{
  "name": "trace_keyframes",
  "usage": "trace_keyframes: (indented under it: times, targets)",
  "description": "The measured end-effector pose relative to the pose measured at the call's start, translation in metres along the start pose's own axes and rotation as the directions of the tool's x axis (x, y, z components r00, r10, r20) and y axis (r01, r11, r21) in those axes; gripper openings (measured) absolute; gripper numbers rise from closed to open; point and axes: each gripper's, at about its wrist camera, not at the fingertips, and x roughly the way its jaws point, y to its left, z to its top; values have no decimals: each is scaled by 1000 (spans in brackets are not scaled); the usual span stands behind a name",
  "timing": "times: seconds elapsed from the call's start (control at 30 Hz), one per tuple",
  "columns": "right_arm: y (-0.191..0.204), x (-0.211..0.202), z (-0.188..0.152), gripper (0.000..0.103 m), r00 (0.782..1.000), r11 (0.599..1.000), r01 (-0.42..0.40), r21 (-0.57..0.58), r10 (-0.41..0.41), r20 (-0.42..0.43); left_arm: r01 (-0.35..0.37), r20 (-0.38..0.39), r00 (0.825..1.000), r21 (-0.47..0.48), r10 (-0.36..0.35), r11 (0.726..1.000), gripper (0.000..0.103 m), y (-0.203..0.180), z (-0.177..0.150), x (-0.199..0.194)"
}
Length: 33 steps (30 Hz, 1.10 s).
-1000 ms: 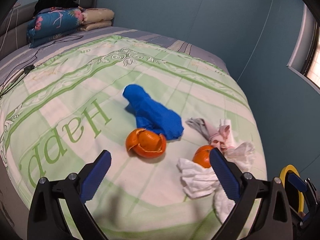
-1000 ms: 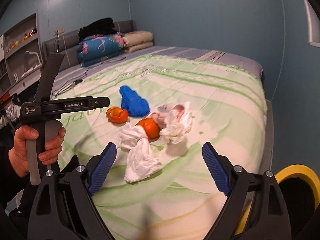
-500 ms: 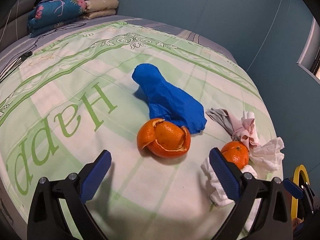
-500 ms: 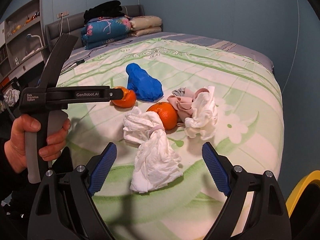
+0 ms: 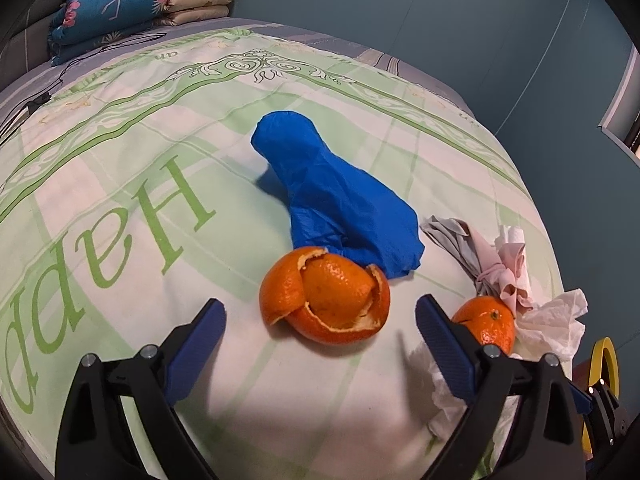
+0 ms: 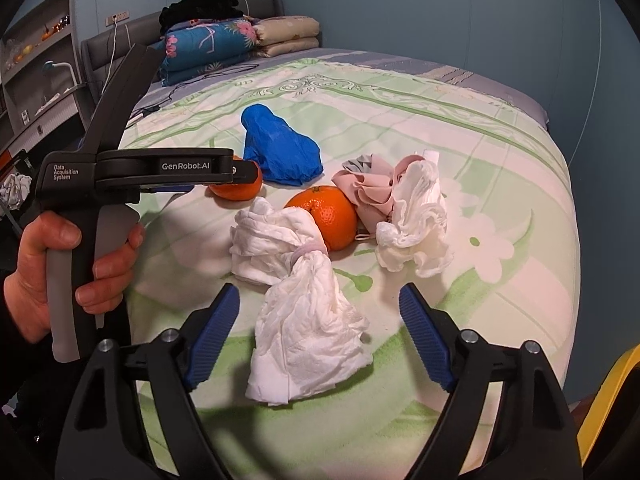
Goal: Collect trash
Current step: 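Grasp orange peel with left tool while right tool grasps white tissue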
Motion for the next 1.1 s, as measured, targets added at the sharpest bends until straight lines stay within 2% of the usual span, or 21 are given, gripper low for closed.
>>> trace_keyframes:
  times: [0.1,0.27,0.3,0.47,0.57,1.1]
  targets:
    - [0,5,-1,73,1000,1000,3,1,-3,-16,-17,-12,1000,12,18,1000,76,-2,1,5]
    - [-1,14,-3,58,998,1000,11,14,-10,-54,-10,-19,1000,17,10,1000,59,-3,1,9]
    - [-1,16,-4,56,998,1000,13,17,-12,-64,-13,-18,1000,20,14,1000,57,-4,1,9]
    - [-2,17,-5,30,997,1000,17,25,-15,-79,-2,-11,1000,24,2,1000,50,-5,1,5]
    - [-5,16,-4,21,996,999,20,40,-17,-86,6,-12,1000,14,-5,1000,49,-3,1,3]
    - [-7,-23,3,17,999,997,53,49,-52,-7,20,21,1000,-13,-19,1000,47,5,-8,-34]
